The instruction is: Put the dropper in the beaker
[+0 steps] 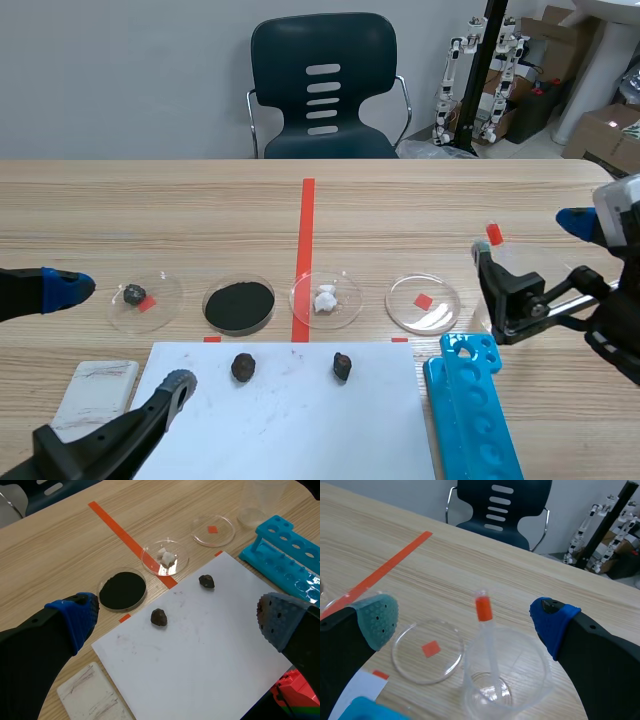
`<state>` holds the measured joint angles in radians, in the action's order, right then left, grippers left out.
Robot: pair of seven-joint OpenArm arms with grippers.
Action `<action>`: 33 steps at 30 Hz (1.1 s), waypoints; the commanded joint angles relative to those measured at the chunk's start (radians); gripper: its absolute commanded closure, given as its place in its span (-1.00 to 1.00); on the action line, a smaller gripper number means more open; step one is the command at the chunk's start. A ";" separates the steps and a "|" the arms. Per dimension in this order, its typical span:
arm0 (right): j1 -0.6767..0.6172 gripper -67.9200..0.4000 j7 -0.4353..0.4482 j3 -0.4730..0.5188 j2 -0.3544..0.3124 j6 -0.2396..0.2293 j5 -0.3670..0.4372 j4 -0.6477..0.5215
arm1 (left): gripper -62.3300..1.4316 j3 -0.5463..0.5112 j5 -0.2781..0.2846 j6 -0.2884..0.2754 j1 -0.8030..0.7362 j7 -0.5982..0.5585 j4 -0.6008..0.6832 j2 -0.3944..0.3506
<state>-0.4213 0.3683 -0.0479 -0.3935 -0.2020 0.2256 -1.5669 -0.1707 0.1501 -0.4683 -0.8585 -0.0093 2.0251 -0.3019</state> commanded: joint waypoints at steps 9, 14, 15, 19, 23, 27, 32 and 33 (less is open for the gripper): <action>-0.138 -0.61 0.030 0.003 -0.065 0.000 0.007 -0.077 | -1.00 0.006 0.010 0.002 -0.003 -0.016 0.018 0.002; -0.167 -0.61 0.029 0.003 -0.069 0.020 0.007 -0.077 | -1.00 0.006 0.010 0.002 -0.003 -0.016 0.018 0.002; -0.169 -0.61 0.029 0.003 -0.069 0.023 0.007 -0.077 | -1.00 0.006 0.010 0.002 -0.003 -0.016 0.018 0.002; -0.169 -0.61 0.030 0.003 -0.069 0.023 0.007 -0.077 | -1.00 0.006 0.010 0.002 -0.003 -0.016 0.018 0.002; -0.169 -0.61 0.030 0.003 -0.069 0.023 0.007 -0.077 | -1.00 0.006 0.010 0.002 -0.003 -0.016 0.018 0.002; -0.170 -0.61 0.029 0.003 -0.069 0.023 0.007 -0.077 | -1.00 0.006 0.010 0.002 -0.003 -0.016 0.018 0.002; -0.177 -0.61 0.029 0.003 -0.069 0.023 0.007 -0.077 | -1.00 0.006 0.010 0.002 -0.003 -0.016 0.018 0.002; -0.177 -0.61 0.029 0.003 -0.069 0.023 0.007 -0.077 | -1.00 0.006 0.010 0.002 -0.003 -0.016 0.018 0.002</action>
<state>-0.5991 0.3801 -0.0479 -0.4465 -0.1799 0.2253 -1.6337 -0.1707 0.1497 -0.4683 -0.8585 -0.0093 2.0251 -0.3019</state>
